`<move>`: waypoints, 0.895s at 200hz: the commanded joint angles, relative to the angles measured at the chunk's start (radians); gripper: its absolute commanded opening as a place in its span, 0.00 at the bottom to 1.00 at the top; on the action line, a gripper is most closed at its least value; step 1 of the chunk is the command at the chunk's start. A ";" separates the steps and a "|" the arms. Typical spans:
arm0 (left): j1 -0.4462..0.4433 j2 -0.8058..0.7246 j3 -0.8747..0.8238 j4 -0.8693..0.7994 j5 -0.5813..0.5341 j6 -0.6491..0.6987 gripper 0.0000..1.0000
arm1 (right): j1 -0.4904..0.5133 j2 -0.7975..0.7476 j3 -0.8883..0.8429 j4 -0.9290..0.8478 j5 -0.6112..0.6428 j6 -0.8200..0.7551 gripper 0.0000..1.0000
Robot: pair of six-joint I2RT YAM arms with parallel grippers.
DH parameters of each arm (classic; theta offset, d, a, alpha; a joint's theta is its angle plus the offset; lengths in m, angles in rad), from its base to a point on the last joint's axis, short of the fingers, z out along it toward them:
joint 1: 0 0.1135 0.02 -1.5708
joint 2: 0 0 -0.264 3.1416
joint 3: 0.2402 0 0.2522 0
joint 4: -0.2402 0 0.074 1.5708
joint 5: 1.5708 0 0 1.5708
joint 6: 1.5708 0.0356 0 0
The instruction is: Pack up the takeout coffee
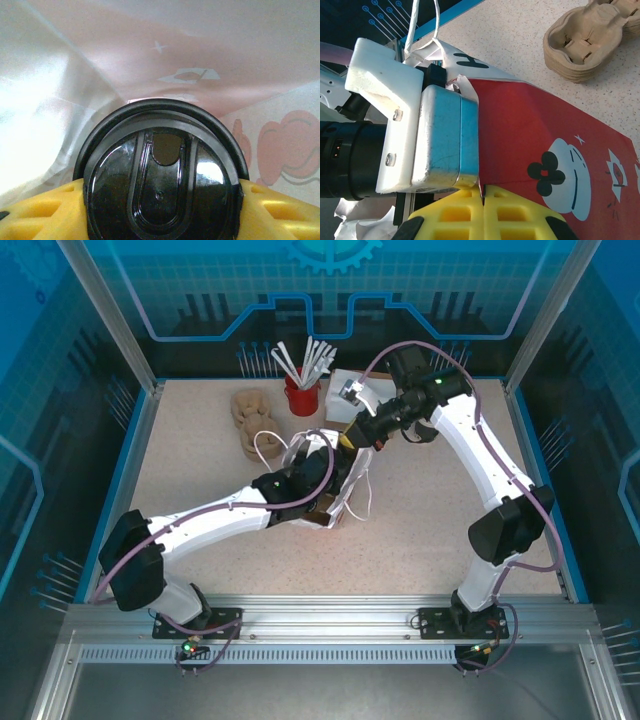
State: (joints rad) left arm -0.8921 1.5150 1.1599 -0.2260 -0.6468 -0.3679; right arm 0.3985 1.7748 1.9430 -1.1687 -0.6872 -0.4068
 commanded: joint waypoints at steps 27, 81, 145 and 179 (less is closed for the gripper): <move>-0.001 -0.017 -0.051 0.019 0.051 -0.029 0.61 | -0.006 0.011 0.030 0.033 -0.075 0.002 0.00; -0.001 0.009 -0.013 -0.039 0.047 -0.039 0.61 | -0.004 0.011 0.030 0.036 -0.099 0.001 0.00; 0.001 0.063 0.036 -0.094 0.076 -0.063 0.61 | -0.004 0.006 0.029 0.035 -0.114 -0.003 0.00; 0.002 0.083 0.050 -0.105 0.092 -0.075 0.61 | -0.003 0.003 0.024 0.035 -0.117 -0.004 0.00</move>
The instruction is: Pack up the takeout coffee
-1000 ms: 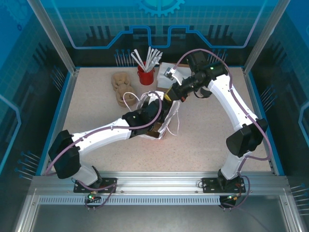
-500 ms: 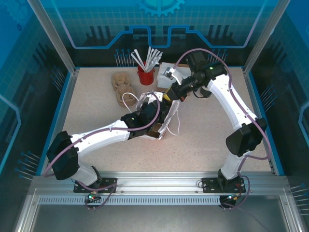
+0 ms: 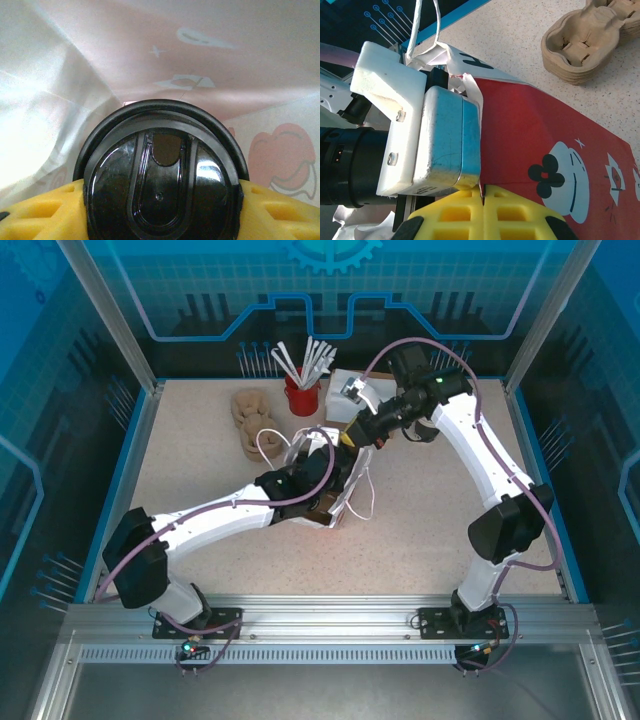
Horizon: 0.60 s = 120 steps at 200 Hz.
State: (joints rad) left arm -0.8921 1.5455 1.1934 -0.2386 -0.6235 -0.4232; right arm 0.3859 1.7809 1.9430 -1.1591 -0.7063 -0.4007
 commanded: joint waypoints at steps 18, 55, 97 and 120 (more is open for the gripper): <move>0.002 0.053 0.021 -0.108 0.073 -0.028 0.61 | 0.010 -0.005 0.024 0.026 -0.094 -0.015 0.00; 0.002 0.010 0.007 -0.080 0.071 -0.006 0.61 | 0.009 -0.007 0.024 0.022 -0.089 -0.017 0.00; 0.002 -0.040 -0.017 -0.069 0.069 0.004 0.61 | 0.008 -0.019 0.019 0.016 -0.070 -0.029 0.00; 0.002 -0.063 -0.022 -0.070 0.070 0.008 0.61 | 0.008 -0.018 0.022 0.017 -0.070 -0.029 0.00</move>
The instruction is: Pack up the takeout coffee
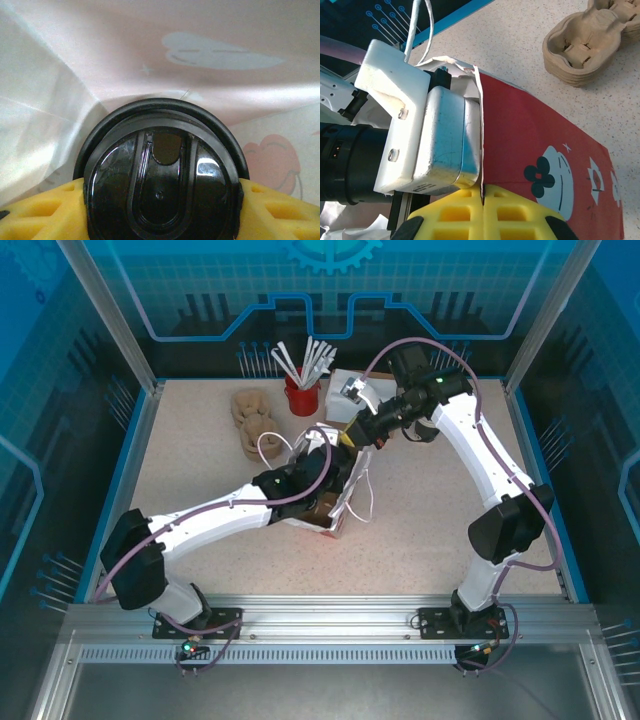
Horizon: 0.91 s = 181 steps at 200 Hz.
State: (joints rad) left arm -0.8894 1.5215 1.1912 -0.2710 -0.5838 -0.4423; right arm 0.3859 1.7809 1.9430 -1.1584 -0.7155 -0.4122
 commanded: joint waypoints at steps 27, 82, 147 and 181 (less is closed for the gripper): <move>-0.002 -0.047 -0.025 -0.067 0.030 0.016 0.61 | 0.009 -0.018 0.025 0.016 -0.057 -0.016 0.00; -0.003 -0.054 -0.039 -0.102 0.013 0.020 0.61 | 0.021 -0.031 0.023 0.000 -0.042 -0.016 0.00; -0.003 -0.008 -0.031 -0.054 0.005 0.053 0.61 | 0.031 -0.093 -0.037 -0.003 -0.053 -0.008 0.00; -0.003 0.007 -0.026 -0.064 0.009 0.055 0.61 | 0.035 -0.110 -0.048 -0.001 -0.054 -0.002 0.00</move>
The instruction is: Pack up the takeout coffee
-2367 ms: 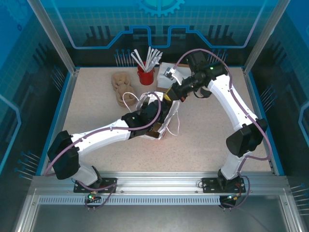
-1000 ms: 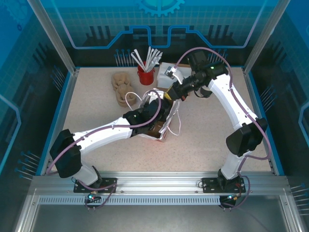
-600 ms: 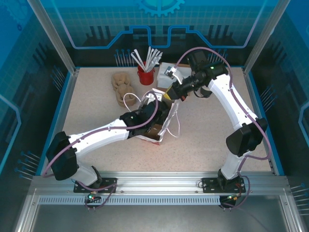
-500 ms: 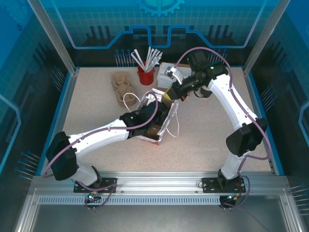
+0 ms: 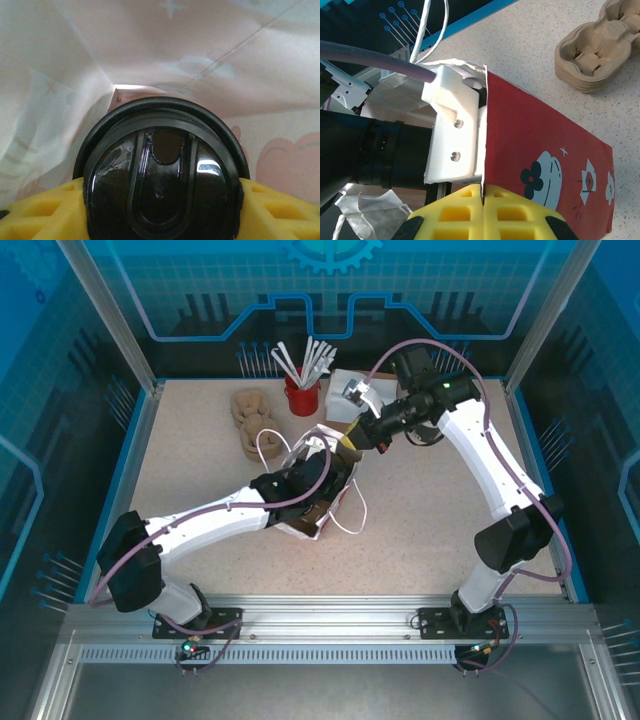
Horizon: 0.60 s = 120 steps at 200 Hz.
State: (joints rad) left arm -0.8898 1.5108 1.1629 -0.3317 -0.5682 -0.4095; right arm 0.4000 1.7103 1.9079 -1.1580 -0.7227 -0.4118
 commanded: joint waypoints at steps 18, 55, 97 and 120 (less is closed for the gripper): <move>-0.003 0.024 0.004 -0.006 -0.005 0.027 0.61 | 0.022 -0.047 -0.024 0.005 -0.049 0.001 0.00; -0.003 0.060 0.037 -0.046 0.003 0.012 0.61 | 0.021 -0.051 -0.032 0.009 -0.047 0.002 0.00; -0.003 0.096 0.064 -0.073 0.044 -0.018 0.61 | 0.016 -0.060 -0.072 0.029 -0.054 0.008 0.00; -0.003 0.117 0.092 -0.094 0.072 -0.026 0.61 | -0.004 -0.075 -0.111 0.067 -0.066 0.028 0.00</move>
State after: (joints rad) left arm -0.8932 1.5875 1.2087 -0.3714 -0.5495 -0.4213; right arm 0.3965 1.6886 1.8301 -1.1118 -0.7017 -0.4076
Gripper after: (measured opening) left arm 0.625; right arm 0.064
